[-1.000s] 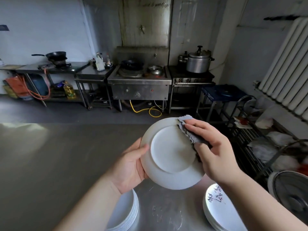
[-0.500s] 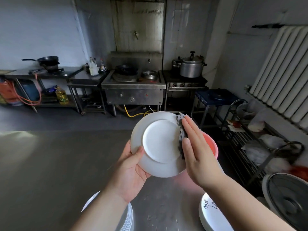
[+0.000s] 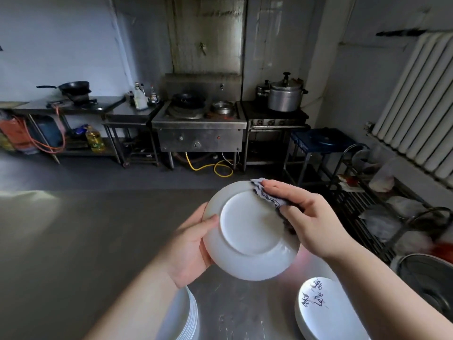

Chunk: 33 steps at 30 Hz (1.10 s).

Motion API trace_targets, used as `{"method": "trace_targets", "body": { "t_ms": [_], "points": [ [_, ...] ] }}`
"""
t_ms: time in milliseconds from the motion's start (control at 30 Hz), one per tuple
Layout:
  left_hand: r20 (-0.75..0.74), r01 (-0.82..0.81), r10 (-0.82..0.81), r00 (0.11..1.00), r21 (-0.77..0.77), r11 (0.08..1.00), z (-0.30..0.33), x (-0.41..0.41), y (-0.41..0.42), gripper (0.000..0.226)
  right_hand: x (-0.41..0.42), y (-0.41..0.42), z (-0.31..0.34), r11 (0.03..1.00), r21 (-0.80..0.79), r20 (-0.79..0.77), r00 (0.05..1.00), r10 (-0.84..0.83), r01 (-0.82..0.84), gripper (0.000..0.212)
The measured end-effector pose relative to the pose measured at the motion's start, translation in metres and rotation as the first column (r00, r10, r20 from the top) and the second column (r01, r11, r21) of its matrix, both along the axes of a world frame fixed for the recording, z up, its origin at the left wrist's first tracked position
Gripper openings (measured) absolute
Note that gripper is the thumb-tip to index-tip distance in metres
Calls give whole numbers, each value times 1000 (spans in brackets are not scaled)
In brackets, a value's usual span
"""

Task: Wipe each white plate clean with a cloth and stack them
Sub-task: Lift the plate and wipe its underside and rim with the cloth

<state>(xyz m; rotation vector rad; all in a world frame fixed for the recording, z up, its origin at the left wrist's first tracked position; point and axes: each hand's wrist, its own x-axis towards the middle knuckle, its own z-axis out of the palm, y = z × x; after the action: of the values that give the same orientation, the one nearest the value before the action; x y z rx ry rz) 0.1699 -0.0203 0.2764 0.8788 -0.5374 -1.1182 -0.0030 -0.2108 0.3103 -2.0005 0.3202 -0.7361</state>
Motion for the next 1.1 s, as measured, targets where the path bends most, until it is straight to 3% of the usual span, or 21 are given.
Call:
{"method": "trace_targets", "body": {
  "t_ms": [133, 267, 367, 500, 633, 800, 867, 967, 1033, 1100],
  "points": [
    [-48, -92, 89, 995, -70, 993, -6, -2, 1, 47, -4, 25, -21, 963, -248, 24, 995, -102, 105, 54],
    [-72, -181, 175, 982, -90, 979, -14, -7, -1, 48, -11, 84, -74, 937, -309, 30, 987, -160, 161, 72],
    [-100, -181, 171, 980, -96, 979, -17, -11, -1, 47, -5, 79, -67, 917, -359, -1, 983, -185, 172, 71],
    [-129, -211, 194, 972, -133, 968, -14, -17, -7, 46, 7, 44, -37, 929, -277, 23, 968, -250, 246, 58],
    [-126, -243, 225, 966, -152, 958, -14, -28, -15, 50, 2, 73, -64, 953, -243, 78, 983, -166, 180, 70],
    [-65, -141, 132, 989, -149, 979, -12, -28, -12, 67, -3, 71, -69, 941, -29, 279, 907, -316, 338, 65],
    [-62, -54, 48, 997, -99, 994, -5, -18, -7, 59, -4, 44, -48, 939, 32, 316, 888, -334, 342, 54],
    [-20, 49, -49, 999, -12, 999, -2, -8, -1, 49, -4, 11, -23, 977, 1, 221, 953, -206, 211, 42],
    [-43, 48, -49, 998, -28, 998, -6, -8, 0, 51, -6, 7, -21, 987, -35, 138, 979, -151, 157, 48],
    [-74, -10, 5, 997, -65, 998, -12, -10, -1, 53, -8, 19, -29, 965, -157, 74, 977, -200, 209, 65]
  ]
}}
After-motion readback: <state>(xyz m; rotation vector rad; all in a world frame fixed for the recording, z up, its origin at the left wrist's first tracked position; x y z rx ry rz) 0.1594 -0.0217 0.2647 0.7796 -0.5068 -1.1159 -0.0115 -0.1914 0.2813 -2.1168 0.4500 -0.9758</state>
